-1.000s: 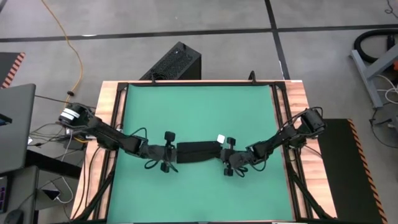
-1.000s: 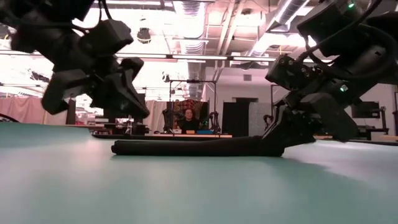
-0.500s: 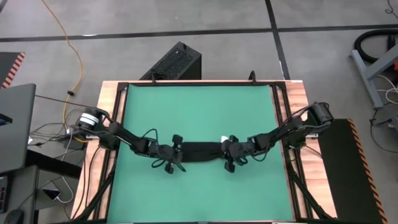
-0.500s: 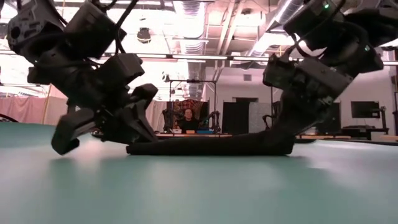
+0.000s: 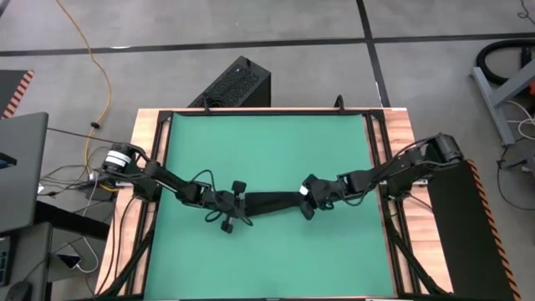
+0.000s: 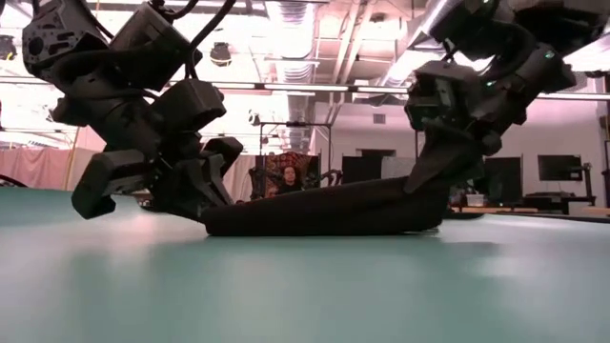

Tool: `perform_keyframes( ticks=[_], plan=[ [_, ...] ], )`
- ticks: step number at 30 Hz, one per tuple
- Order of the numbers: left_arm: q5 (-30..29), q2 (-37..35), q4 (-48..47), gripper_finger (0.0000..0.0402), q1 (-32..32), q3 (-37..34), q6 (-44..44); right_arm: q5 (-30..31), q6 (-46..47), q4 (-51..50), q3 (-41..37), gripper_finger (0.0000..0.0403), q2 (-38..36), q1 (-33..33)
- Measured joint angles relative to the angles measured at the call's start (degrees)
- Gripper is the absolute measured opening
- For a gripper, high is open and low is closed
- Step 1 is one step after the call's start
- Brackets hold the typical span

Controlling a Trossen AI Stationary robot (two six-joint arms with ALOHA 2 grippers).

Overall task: Roll towel
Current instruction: Roll the black towel

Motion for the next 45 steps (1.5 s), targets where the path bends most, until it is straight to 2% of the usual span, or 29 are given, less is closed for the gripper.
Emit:
perform_keyframes(
  ticks=[11,19,23,26,31,39,45],
  plan=[
    [2.9,-4.6,-3.5,0.0,-0.1,-0.3,-0.4,-4.3,6.7,-0.1,-0.1,0.0032,4.8,-4.4],
    [2.5,-9.4,-8.8,0.0,-0.1,-0.4,0.1,-6.9,8.5,2.3,-0.1,0.0032,4.8,-6.3],
    [0.0,-12.9,-8.6,0.0,-0.7,-0.4,6.5,-7.5,9.1,2.6,-0.1,0.0032,4.9,-7.2],
    [-0.4,-15.3,-4.3,0.0,-1.0,-0.3,14.5,-8.5,9.5,2.6,-0.1,0.0032,4.9,-8.1],
    [-0.5,-15.2,0.0,0.0,-0.1,-0.3,23.7,-12.3,12.2,3.0,-0.1,0.0032,4.9,-9.5],
    [0.8,-15.0,1.1,0.0,1.7,-0.3,26.5,-17.0,15.2,5.1,-0.1,0.0032,4.9,-12.1],
    [0.8,-10.0,3.7,0.0,2.3,-0.3,30.2,-18.9,16.1,7.0,-0.1,0.0032,4.9,-14.0]
  ],
)
